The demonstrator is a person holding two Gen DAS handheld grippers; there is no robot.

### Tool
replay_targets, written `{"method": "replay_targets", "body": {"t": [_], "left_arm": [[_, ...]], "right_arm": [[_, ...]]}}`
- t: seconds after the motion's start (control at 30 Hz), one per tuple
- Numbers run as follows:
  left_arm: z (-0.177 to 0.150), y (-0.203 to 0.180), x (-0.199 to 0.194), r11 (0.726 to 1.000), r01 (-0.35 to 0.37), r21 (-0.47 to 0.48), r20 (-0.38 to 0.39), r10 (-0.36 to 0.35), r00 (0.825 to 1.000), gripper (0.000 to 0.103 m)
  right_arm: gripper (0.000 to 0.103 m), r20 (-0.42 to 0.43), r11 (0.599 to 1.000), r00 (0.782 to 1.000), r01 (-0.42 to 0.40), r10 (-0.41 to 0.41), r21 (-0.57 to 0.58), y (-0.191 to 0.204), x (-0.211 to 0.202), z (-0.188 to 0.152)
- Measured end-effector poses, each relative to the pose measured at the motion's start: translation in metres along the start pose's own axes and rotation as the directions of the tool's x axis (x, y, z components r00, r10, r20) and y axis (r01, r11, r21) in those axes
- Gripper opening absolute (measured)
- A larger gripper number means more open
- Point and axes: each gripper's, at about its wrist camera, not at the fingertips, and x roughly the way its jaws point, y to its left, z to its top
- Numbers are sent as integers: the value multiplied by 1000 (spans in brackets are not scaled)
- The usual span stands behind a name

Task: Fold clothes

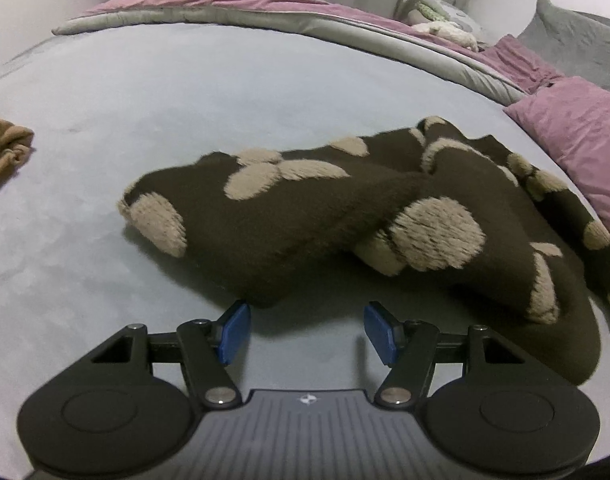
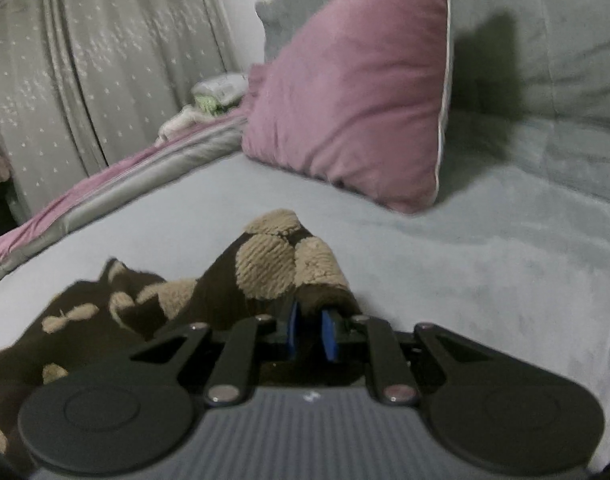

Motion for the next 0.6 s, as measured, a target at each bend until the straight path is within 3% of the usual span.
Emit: {"method": "replay_targets", "body": {"t": [0.07, 0.13, 0.2, 0.3, 0.43, 0.53, 0.6], "left_arm": [[2, 4, -2, 1000, -11, 1, 7, 11, 1000, 62], [4, 9, -7, 1000, -17, -1, 17, 17, 1000, 62], [6, 14, -12, 1000, -23, -4, 27, 23, 999, 62], [8, 19, -21, 999, -41, 8, 51, 40, 998, 62], [7, 22, -25, 997, -44, 58, 87, 39, 995, 62], [4, 18, -21, 993, 6, 117, 104, -18, 994, 62], [0, 12, -15, 989, -6, 147, 122, -12, 992, 62]], "right_arm": [[18, -36, 1000, 999, -5, 5, 6, -4, 6, -4], [30, -52, 1000, 998, -26, 25, -7, 0, 1, -4], [54, -68, 999, 997, -47, 45, -20, 3, -3, -4], [70, -91, 996, 993, -78, 73, -44, 10, -12, -5], [76, -134, 990, 983, -131, 122, -58, 23, -35, -12], [79, -182, 979, 967, -193, 178, -65, 34, -45, -18], [82, -211, 968, 953, -236, 215, -80, 45, -51, -25]]}}
